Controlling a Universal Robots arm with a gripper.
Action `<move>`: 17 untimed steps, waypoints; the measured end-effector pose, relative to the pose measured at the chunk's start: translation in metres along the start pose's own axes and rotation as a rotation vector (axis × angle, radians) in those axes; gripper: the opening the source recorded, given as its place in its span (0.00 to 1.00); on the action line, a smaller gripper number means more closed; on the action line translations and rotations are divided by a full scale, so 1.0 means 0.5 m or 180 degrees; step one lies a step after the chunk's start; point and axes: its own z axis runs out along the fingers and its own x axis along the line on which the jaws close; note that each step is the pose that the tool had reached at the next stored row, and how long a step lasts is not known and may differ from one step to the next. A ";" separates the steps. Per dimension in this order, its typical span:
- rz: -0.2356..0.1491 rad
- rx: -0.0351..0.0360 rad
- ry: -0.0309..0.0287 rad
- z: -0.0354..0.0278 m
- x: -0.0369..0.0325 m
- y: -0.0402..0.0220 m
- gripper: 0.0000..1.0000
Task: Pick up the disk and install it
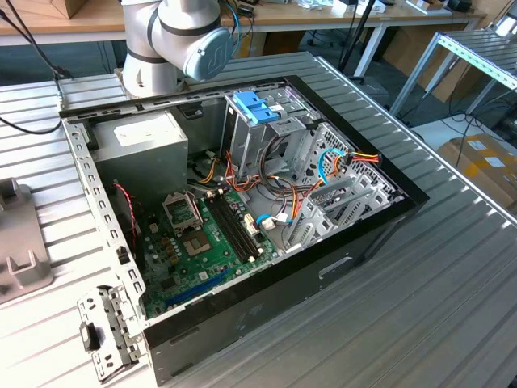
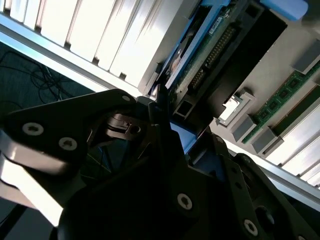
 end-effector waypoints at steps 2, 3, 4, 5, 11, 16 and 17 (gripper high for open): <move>0.0000 0.0000 0.0000 0.000 0.000 0.000 0.37; 0.0000 0.0000 0.0000 0.000 0.000 0.000 0.37; 0.0000 0.0000 0.0000 0.000 0.000 -0.001 0.37; 0.0000 0.0000 0.0000 0.000 0.000 -0.001 0.37; 0.0000 0.0001 0.0072 0.001 -0.015 0.000 0.37; 0.0001 0.0001 0.0082 0.002 -0.018 0.000 0.37; 0.0000 0.0001 0.0083 0.002 -0.018 0.000 0.37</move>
